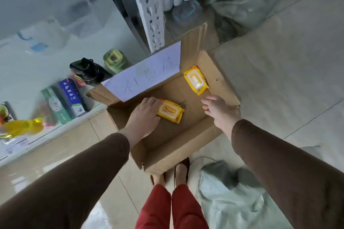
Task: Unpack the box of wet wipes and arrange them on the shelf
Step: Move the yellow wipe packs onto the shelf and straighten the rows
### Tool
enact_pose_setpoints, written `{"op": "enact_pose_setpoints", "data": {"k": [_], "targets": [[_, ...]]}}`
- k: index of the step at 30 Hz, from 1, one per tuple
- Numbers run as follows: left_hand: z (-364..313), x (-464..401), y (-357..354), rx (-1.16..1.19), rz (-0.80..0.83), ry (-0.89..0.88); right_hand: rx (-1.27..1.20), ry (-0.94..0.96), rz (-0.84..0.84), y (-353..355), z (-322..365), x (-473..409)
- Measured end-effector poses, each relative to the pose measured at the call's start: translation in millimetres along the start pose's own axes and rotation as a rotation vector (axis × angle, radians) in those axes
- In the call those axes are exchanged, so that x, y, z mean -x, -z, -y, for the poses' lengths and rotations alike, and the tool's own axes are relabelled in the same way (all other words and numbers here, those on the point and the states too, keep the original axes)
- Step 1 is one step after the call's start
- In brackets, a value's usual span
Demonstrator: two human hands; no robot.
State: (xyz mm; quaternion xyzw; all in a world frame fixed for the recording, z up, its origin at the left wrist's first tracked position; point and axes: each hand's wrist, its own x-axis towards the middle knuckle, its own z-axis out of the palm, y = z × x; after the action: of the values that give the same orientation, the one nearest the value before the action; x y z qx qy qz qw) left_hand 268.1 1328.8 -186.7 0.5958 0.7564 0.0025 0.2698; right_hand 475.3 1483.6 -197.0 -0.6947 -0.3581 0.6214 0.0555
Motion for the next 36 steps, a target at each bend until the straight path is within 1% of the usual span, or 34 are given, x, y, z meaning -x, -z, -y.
{"op": "enact_pose_setpoints", "data": {"k": [5,8,10,12,14,17,20,23,25,27,29,32,36], "targets": [[25.3,-73.9,-84.9,-0.067,0.103,0.03,-0.195,-0.179,-0.049,-7.1,-30.7,-102.9],[41.3,-114.1,-127.0,-0.142,0.169,0.026,-0.271,-0.209,-0.083,-20.1,-43.4,-160.7],[50.3,-138.3,-151.7,-0.142,0.198,0.046,-0.307,-0.23,-0.115,-30.0,-49.3,-192.6],[56.0,-158.8,-172.1,-0.121,0.229,0.078,-0.315,-0.204,-0.121,-39.9,-51.8,-219.2],[59.5,-175.0,-188.5,-0.142,0.266,0.069,-0.352,-0.173,-0.128,-49.6,-53.4,-240.8],[63.9,-189.6,-203.5,-0.234,0.308,0.007,-0.446,-0.148,-0.174,-63.8,-54.5,-265.5],[64.5,-194.2,-204.1,-0.348,0.384,0.002,-0.473,-0.089,-0.178,-72.3,-52.2,-272.2],[56.5,-182.7,-195.8,-0.465,0.445,-0.016,-0.493,-0.022,-0.14,-72.7,-50.0,-259.3],[49.2,-162.2,-186.5,-0.453,0.409,-0.019,-0.474,0.0,-0.148,-68.4,-50.3,-238.3],[42.5,-134.4,-170.1,-0.315,0.346,0.051,-0.451,-0.018,-0.177,-59.6,-53.3,-207.4],[34.6,-102.4,-142.4,-0.13,0.327,0.15,-0.435,-0.048,-0.18,-45.0,-55.8,-165.4],[20.7,-48.8,-80.6,0.037,0.268,0.198,-0.368,0.023,-0.049,-22.3,-46.7,-81.9],[7.6,30.0,25.8,0.179,0.183,0.219,-0.276,0.147,0.155,-7.4,-7.5,47.4]]}}
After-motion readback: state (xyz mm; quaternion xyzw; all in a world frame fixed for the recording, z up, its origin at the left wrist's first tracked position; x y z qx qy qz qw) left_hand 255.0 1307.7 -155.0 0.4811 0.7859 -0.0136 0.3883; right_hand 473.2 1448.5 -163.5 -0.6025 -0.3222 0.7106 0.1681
